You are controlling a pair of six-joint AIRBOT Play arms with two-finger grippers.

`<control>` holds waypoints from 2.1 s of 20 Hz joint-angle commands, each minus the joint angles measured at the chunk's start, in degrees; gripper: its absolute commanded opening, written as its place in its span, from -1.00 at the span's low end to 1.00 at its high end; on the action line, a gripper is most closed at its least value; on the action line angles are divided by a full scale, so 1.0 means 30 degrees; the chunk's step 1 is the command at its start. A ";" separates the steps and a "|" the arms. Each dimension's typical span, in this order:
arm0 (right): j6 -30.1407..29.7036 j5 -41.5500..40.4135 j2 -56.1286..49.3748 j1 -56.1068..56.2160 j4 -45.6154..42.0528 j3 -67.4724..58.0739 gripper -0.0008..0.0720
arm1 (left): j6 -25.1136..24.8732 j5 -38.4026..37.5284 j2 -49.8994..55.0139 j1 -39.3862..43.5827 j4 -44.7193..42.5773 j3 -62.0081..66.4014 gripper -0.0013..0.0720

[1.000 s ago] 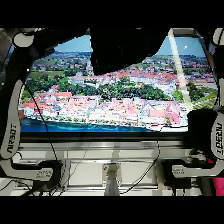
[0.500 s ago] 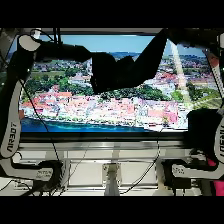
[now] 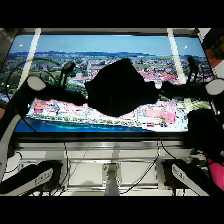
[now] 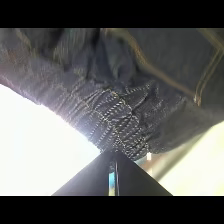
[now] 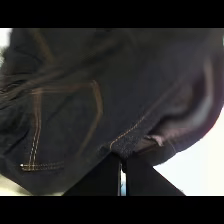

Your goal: Fold the clothes and pants, and hang the long-sleeved shirts on hangers.

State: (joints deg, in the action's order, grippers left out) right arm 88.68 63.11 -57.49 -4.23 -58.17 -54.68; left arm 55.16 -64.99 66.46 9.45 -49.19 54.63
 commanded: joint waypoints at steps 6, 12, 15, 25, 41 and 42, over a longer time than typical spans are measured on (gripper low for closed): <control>0.1297 0.2710 0.1647 0.0000 -0.0437 0.2317 -0.96 | 0.0029 0.0743 -0.4794 0.1137 0.1064 -0.8845 -0.94; 0.0240 0.2018 -0.0641 0.0015 -0.0204 -0.2907 -0.97 | 0.0051 0.0962 -0.4838 0.1654 0.3315 -0.8830 -0.93; -0.0743 0.1872 -0.4284 0.1202 0.0029 -0.7264 -0.97 | 0.0044 0.1792 -0.4874 0.1654 0.5974 -0.8816 -0.93; -0.1231 -0.3672 -1.4855 0.5559 0.1880 -1.8841 -0.97 | -0.0233 0.6674 -0.4889 0.1632 0.8998 -0.8816 -0.94; -0.0423 -1.1905 -1.7821 0.8225 0.5187 -1.9591 -0.18 | 0.1268 2.4261 -0.5136 0.1603 1.0921 -0.8874 -0.92; -0.0423 -1.1737 -1.7821 0.8211 0.4889 -1.9963 0.17 | 0.1304 2.5128 -0.5034 0.1399 1.1009 -0.8888 -0.82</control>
State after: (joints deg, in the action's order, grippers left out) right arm 87.42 30.89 -110.56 19.18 -42.46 -112.99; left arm 58.28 0.73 50.96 14.20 -15.92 28.08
